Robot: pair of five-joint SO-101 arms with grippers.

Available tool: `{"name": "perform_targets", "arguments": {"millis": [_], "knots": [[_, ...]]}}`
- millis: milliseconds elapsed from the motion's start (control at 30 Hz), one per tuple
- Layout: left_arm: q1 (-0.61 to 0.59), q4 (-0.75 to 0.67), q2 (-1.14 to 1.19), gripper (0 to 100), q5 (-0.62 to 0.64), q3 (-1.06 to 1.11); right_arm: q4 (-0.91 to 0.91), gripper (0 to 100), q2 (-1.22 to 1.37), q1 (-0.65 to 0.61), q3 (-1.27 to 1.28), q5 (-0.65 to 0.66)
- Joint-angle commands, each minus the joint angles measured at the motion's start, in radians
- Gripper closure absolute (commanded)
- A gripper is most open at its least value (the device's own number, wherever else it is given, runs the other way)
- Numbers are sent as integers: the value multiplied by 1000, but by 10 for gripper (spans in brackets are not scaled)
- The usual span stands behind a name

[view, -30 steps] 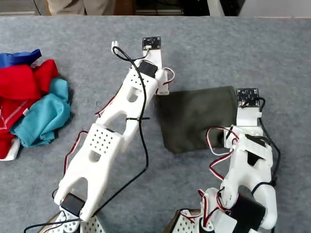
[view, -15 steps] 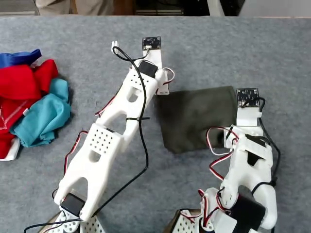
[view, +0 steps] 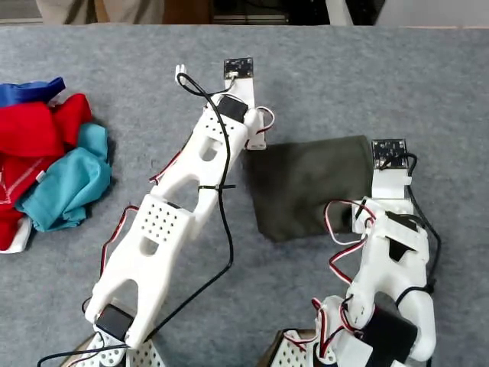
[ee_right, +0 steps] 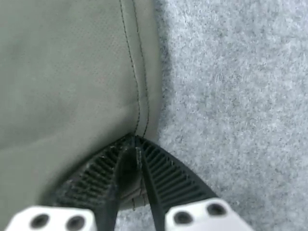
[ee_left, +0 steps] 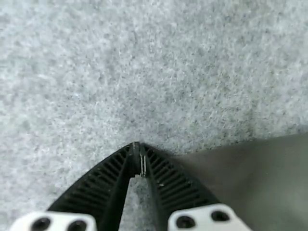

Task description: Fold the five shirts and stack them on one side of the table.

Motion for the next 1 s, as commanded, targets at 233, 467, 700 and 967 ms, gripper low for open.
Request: {"name": "perform_targets", "arguments": {"millis": [233,467,700,967], "knots": [[-9,-5,-16,981,5,-55,-18,991,2,-24,-2,8],[-11,-5,-16,981,5,-55,-18,991,2,-24,-2,8],[-12,-5,-16,981,8,-55,-18,991,2,-24,-2,8],[-12,9,-18,981,-2,-52,-14,990,-2,-24,-4,2]]}}
